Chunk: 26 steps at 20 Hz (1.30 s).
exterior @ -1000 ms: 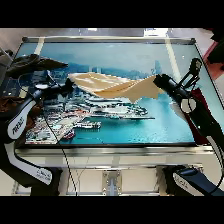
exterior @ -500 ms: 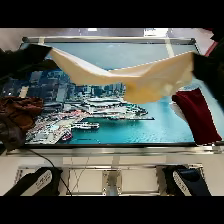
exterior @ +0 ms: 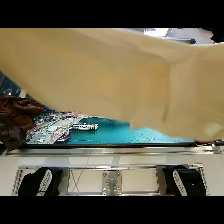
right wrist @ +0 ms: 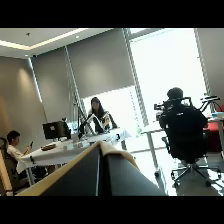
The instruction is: Fold the shirts.
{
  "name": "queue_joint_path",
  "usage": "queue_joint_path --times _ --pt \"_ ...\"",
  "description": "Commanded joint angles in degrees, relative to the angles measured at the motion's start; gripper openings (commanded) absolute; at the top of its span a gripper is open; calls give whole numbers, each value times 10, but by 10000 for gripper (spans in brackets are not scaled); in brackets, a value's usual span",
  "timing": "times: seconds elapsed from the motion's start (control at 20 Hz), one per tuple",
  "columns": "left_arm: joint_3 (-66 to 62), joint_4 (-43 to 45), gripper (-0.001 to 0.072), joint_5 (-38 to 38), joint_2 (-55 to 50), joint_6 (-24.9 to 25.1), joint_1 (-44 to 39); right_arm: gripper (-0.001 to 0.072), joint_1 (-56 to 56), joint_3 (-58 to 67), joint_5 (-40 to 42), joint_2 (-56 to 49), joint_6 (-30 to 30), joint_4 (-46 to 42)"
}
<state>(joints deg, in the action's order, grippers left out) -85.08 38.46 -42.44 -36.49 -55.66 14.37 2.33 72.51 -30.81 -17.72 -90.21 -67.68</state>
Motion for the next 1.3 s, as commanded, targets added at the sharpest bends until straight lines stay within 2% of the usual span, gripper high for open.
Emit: queue_joint_path --times 0.0,0.05,0.15,0.35,0.45,0.55,0.65,0.75,0.8,0.85,0.9,0.95,1.1,1.2,1.25 --pt "-21 71 8 -7 -17 -52 1 23 2 20 -110 -66 -4 28" --pt "-21 78 7 -28 -39 -63 1 23 2 16 -148 -107 1 44" --pt "-19 105 8 -81 -102 -91 0 23 2 -10 -171 -198 26 70" --pt "10 152 8 -121 -264 -110 -9 24 1 -51 -88 -390 83 100" --pt "30 155 8 -80 -357 -110 -12 24 1 -50 -18 -490 96 125" --pt "32 151 8 -28 -440 -124 -17 23 0 -50 70 -580 110 202" --pt "31 138 9 33 -499 -127 -30 23 -10 -49 158 -655 150 289" --pt "31 106 10 89 -536 -124 -46 24 -28 -49 231 -702 172 316" --pt "31 85 29 118 -547 -123 -54 36 -37 -49 257 -715 172 315" --pt "31 60 179 151 -551 -115 -59 137 -42 -49 274 -720 172 309" --pt "27 39 371 174 -551 -106 -61 344 -44 -49 287 -718 172 297" --pt "14 30 446 188 -550 -103 -61 388 -43 -49 295 -712 172 290" --pt "-46 31 444 164 -524 -103 -43 387 -19 -49 262 -652 172 258" --pt "-62 43 442 120 -468 -85 -12 385 16 -49 169 -577 171 159" --pt "-61 71 397 80 -433 -67 8 383 38 -50 105 -539 161 120"
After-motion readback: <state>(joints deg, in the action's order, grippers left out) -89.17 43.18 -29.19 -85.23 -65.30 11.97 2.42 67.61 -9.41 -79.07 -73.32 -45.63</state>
